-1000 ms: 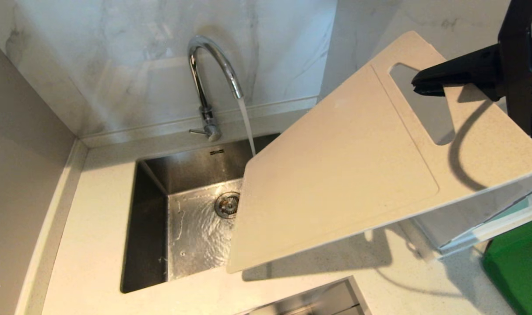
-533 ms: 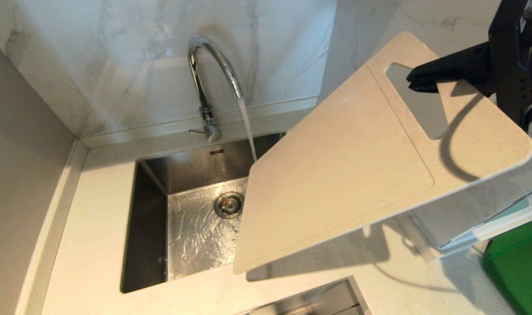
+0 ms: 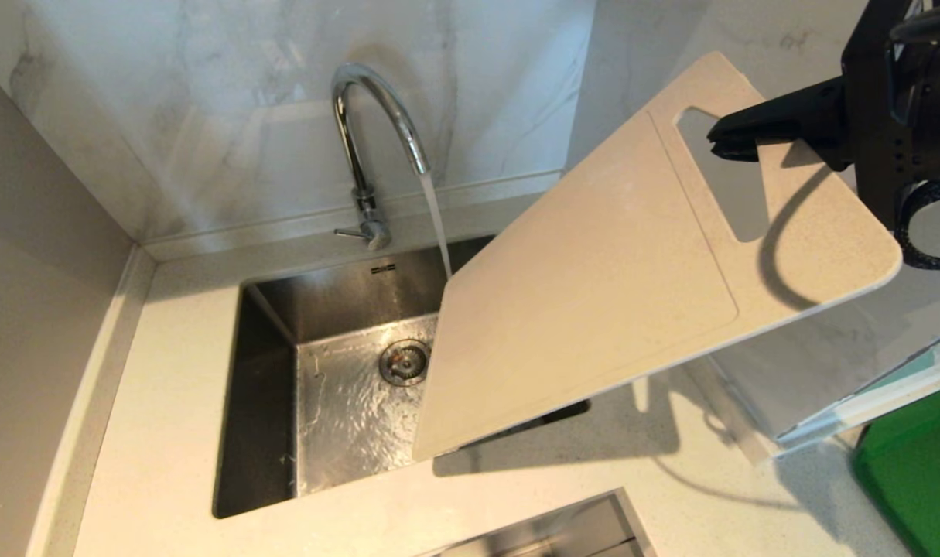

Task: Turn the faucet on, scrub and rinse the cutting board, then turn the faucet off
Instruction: Scrub the cutting board underwater

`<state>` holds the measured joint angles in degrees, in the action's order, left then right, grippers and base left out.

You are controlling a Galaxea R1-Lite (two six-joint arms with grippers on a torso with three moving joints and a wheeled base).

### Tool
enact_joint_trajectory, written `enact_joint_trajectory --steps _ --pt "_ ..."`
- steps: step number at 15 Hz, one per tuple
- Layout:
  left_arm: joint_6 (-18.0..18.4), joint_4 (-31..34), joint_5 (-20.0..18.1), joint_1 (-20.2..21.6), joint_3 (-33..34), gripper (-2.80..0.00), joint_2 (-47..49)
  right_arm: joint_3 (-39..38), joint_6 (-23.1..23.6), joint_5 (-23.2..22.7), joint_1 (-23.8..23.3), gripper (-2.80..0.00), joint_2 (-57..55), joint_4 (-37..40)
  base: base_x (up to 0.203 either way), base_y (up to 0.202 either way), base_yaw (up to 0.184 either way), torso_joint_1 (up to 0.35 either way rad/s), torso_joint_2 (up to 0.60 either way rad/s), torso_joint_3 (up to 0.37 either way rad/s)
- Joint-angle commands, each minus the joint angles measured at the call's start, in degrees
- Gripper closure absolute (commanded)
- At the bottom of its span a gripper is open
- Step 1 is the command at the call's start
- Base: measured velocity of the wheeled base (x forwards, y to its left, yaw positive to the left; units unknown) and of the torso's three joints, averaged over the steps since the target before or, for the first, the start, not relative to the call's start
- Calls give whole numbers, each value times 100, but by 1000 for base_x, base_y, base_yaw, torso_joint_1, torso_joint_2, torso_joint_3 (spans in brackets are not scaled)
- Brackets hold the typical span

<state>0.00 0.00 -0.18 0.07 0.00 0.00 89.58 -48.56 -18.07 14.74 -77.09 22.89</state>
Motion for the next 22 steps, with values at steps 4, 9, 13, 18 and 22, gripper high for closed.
enact_joint_trajectory --steps 4,9,13,18,22 --pt "0 0 1 1 18 0 9 51 -31 -21 3 0 -196 -36 0 0 0 0 0 0" --pt "0 0 1 1 18 0 9 54 -58 -11 3 0 -496 -428 0 0 0 0 0 0" --pt "0 0 1 1 18 0 9 134 -58 -3 1 0 -868 -767 0 0 0 0 0 0" --pt "0 0 1 1 18 0 9 586 -57 11 -6 0 -1292 -803 0 0 0 0 0 0" --pt "0 0 1 1 18 0 9 931 -68 14 -6 0 -1595 -803 0 0 0 0 0 0"
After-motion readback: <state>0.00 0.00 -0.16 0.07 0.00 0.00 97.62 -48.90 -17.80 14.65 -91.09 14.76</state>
